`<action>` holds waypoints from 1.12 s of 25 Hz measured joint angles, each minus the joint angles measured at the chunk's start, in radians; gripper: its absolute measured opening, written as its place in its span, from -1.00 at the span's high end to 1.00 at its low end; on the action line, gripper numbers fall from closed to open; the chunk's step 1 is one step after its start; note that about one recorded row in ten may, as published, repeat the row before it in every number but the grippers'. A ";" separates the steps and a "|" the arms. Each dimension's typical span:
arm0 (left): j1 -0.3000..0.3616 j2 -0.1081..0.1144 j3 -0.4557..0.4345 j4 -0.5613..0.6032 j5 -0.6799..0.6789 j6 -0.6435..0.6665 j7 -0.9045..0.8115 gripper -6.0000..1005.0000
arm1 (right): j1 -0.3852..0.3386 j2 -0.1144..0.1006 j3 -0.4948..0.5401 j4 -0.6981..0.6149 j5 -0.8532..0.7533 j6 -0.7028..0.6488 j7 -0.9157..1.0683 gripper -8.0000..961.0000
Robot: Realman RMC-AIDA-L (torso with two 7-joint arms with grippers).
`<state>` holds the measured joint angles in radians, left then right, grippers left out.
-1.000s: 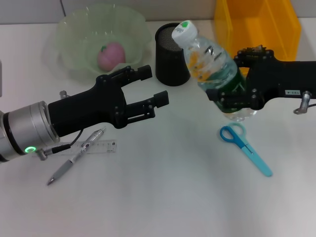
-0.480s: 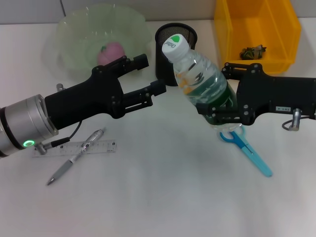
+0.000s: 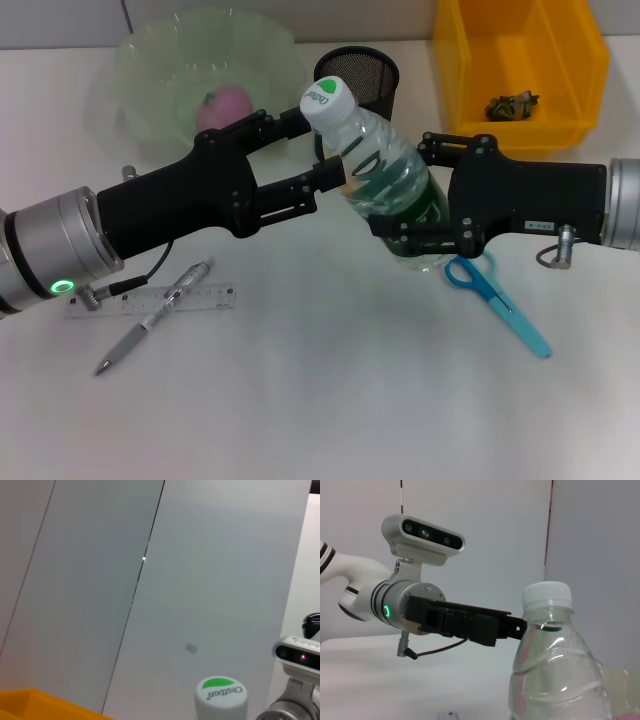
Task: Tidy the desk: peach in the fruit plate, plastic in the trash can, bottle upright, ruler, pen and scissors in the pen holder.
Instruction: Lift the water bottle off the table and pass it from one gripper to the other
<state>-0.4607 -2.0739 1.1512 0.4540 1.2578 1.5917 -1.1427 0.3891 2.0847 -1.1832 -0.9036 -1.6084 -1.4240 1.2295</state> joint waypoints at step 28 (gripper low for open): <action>0.006 0.001 -0.005 -0.022 -0.004 0.029 0.008 -0.36 | 0.072 0.003 -0.085 0.165 0.105 0.000 -0.104 -0.56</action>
<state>-0.4543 -2.0725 1.1458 0.4319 1.2543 1.6202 -1.1350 0.4606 2.0877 -1.2682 -0.7384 -1.5034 -1.4236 1.1255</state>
